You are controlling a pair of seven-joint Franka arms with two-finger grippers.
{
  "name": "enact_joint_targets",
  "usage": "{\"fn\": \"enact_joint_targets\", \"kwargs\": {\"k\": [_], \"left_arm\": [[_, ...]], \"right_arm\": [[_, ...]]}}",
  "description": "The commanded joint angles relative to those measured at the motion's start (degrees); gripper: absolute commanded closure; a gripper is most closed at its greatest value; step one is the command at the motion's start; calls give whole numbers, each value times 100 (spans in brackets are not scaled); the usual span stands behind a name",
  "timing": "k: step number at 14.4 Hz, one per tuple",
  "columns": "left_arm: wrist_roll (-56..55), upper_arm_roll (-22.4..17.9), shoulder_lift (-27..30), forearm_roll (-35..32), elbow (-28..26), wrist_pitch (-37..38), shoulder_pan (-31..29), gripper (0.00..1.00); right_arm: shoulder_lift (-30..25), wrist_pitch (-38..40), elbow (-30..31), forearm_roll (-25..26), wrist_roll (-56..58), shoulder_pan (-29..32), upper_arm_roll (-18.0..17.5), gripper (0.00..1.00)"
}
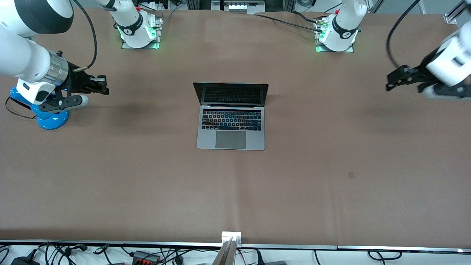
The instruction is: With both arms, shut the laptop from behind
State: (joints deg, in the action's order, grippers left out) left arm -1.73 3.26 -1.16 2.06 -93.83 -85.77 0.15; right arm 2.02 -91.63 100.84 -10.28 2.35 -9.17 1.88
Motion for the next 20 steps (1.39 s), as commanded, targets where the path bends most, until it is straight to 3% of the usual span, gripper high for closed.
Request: {"fn": "enact_joint_targets", "kwargs": {"k": [1,3,4,6,7,8,11,16,18,20], "left_arm": [[50,8,-506,75,620,438,37,0],[225,26,-560,83,647,491,90,4],[278,78,-560,75,647,778,134,34],[296,140,-569,206,595,1254,318,74],[244,166,-560,459,499,1378,371,86],[235,175,-560,662,367,1422,415,91],[208,367,-543,1093,-134,1327,503,96],[-460,1563,-464,1602,-767,633,451,99],[-460,1608,-193,2173,-1187,361,468,99],[-460,1957,229,2333,-1889,-323,477,99]], "right_arm": [[62,109,59,-498,-51,-94,32,100],[159,163,59,-606,-51,-137,32,100],[211,172,59,-606,-51,-198,32,100],[299,277,59,-606,-120,-243,32,100],[326,286,59,-606,-191,-260,32,100],[326,286,59,-606,-217,-330,32,100],[378,373,59,-606,-323,-550,32,100],[466,927,181,-878,-323,-945,32,100],[519,797,418,-984,-332,-1305,32,100],[554,481,673,-1124,-341,-1648,32,100]]}}
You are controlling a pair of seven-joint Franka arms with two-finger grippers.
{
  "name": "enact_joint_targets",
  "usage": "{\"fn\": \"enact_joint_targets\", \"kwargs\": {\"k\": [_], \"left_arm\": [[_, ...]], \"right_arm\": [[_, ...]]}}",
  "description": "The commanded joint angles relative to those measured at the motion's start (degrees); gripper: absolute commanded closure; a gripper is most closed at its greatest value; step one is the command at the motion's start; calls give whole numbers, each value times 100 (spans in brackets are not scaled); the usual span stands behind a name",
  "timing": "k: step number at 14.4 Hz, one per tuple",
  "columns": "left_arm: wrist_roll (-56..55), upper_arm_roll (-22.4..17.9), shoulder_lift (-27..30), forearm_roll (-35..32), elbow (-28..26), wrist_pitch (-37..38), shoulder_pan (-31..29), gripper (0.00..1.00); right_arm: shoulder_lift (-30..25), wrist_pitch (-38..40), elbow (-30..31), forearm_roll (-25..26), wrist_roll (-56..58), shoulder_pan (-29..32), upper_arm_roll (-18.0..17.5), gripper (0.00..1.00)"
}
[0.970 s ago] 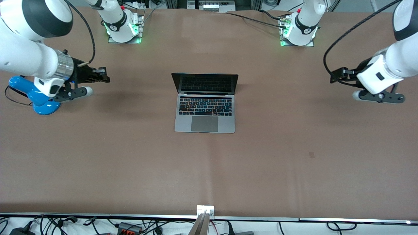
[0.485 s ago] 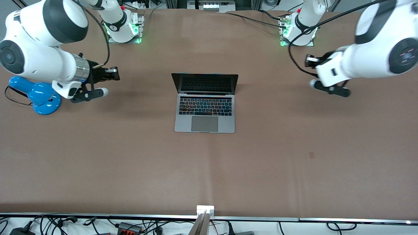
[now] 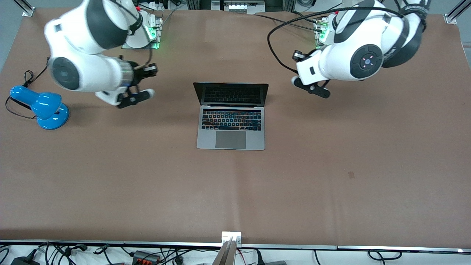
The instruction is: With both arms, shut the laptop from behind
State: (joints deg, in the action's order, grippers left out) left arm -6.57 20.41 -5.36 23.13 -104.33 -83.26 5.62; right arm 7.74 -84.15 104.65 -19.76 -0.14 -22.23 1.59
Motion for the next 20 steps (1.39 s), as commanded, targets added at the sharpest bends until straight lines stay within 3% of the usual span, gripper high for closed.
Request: {"fn": "enact_joint_targets", "kwargs": {"k": [1,5,10,15,20], "left_arm": [[6,462,755,262,-1086,-908,-61,99],[-801,1517,853,289,-1677,-2192,-79,99],[-882,2054,853,289,-2344,-3545,-70,99],[-847,2178,467,280,-2530,-5022,-52,99],[-785,2134,36,210,-2487,-5727,-131,99]], "right_arm": [[-18,-442,415,-308,-91,-518,60,100],[192,-944,609,-388,-529,-1212,60,100],[614,-1656,566,-406,-821,-1538,60,100],[852,-1921,390,-406,-821,-1548,60,100],[1045,-2035,74,-406,-821,-1530,69,100]]}}
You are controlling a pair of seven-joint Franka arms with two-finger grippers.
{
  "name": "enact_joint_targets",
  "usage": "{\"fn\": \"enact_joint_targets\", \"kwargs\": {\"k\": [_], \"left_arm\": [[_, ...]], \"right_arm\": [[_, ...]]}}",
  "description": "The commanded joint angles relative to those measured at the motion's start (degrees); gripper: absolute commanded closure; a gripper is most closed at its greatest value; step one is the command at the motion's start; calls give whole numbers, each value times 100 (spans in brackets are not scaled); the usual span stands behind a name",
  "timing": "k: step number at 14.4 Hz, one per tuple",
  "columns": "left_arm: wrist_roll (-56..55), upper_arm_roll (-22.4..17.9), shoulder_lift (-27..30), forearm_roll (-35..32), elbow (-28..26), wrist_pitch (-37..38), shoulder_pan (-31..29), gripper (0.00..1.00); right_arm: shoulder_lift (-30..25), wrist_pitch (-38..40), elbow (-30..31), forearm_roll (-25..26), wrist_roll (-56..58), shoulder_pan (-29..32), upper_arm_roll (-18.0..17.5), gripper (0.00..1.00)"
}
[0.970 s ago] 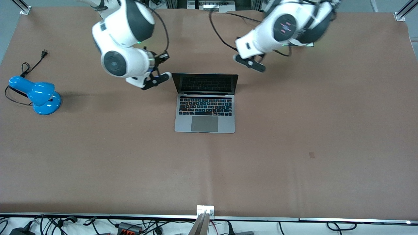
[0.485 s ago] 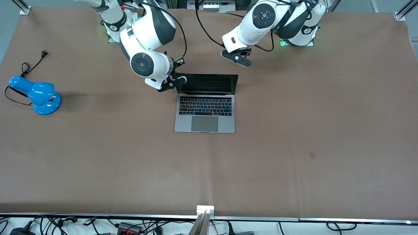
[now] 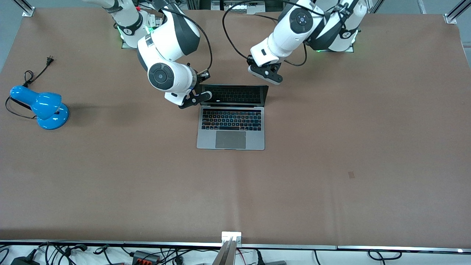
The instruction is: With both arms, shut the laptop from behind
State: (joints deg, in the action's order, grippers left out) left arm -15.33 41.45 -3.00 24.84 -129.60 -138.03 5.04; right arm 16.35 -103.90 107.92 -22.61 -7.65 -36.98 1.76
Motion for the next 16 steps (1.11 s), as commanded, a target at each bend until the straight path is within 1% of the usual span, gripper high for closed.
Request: {"fn": "enact_joint_targets", "kwargs": {"k": [1,6,8,11,13,15,16], "left_arm": [[109,22,-288,30,49,-294,-117,99],[425,13,-578,-5,84,-593,-345,99],[460,13,-841,-57,180,-873,-354,99],[513,-75,-1255,-190,400,-1278,-354,99],[513,-110,-1483,-294,637,-1314,-354,99],[513,-242,-1624,-426,778,-1314,-337,99],[513,-242,-1694,-479,866,-1314,-337,99]], "right_arm": [[262,-60,-358,-129,-61,-55,52,100],[605,-60,-797,-121,-61,-28,52,100],[825,-69,-1026,-121,-61,-28,52,100],[1001,-104,-1237,-112,-44,15,70,100],[1133,-113,-1378,-112,-52,16,88,100],[1256,-288,-1510,-112,-87,16,96,100],[1309,-359,-1528,-77,-157,16,96,100]]}}
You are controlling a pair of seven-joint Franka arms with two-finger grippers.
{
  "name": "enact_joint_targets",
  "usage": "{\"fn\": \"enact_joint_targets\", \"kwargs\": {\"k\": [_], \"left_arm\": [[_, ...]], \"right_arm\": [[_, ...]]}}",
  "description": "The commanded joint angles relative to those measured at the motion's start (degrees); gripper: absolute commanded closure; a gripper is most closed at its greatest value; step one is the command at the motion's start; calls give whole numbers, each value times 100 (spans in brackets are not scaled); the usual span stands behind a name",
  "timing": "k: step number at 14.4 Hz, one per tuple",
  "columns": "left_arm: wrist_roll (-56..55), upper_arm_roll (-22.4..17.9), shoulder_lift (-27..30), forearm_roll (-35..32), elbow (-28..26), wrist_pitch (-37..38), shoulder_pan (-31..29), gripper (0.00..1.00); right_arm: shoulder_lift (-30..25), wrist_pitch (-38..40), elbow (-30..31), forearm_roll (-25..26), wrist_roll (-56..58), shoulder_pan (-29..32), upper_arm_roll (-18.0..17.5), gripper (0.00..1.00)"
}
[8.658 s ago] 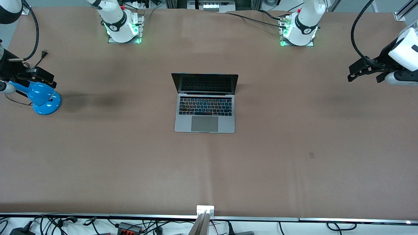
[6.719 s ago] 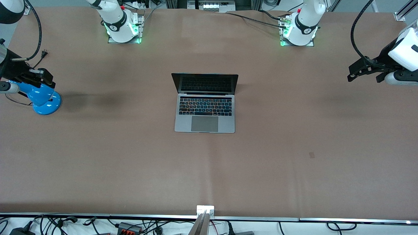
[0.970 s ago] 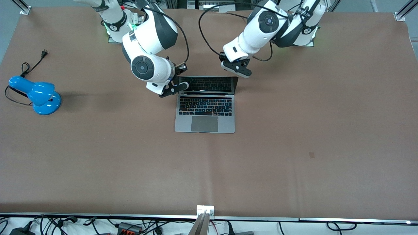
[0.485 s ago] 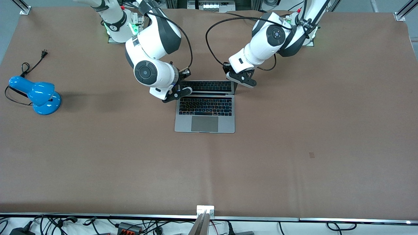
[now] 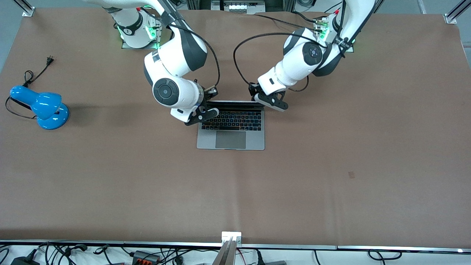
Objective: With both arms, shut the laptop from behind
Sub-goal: 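Push the laptop lid down with the right gripper while the left gripper pushes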
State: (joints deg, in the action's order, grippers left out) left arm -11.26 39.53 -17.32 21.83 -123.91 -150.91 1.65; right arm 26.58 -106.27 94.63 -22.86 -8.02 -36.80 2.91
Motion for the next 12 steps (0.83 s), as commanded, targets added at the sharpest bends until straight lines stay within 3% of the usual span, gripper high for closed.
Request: {"fn": "enact_joint_targets", "kwargs": {"k": [1,10,12], "left_arm": [[106,-60,-359,-205,376,-26,2,99],[97,-437,-1476,-680,1272,-53,81,99],[97,-473,-1747,-750,1325,-375,90,99]], "right_arm": [[356,-218,-208,-43,-121,-2,-19,100],[1297,-798,-876,-17,-86,15,7,100],[1358,-807,-938,-25,-42,103,51,100]]}}
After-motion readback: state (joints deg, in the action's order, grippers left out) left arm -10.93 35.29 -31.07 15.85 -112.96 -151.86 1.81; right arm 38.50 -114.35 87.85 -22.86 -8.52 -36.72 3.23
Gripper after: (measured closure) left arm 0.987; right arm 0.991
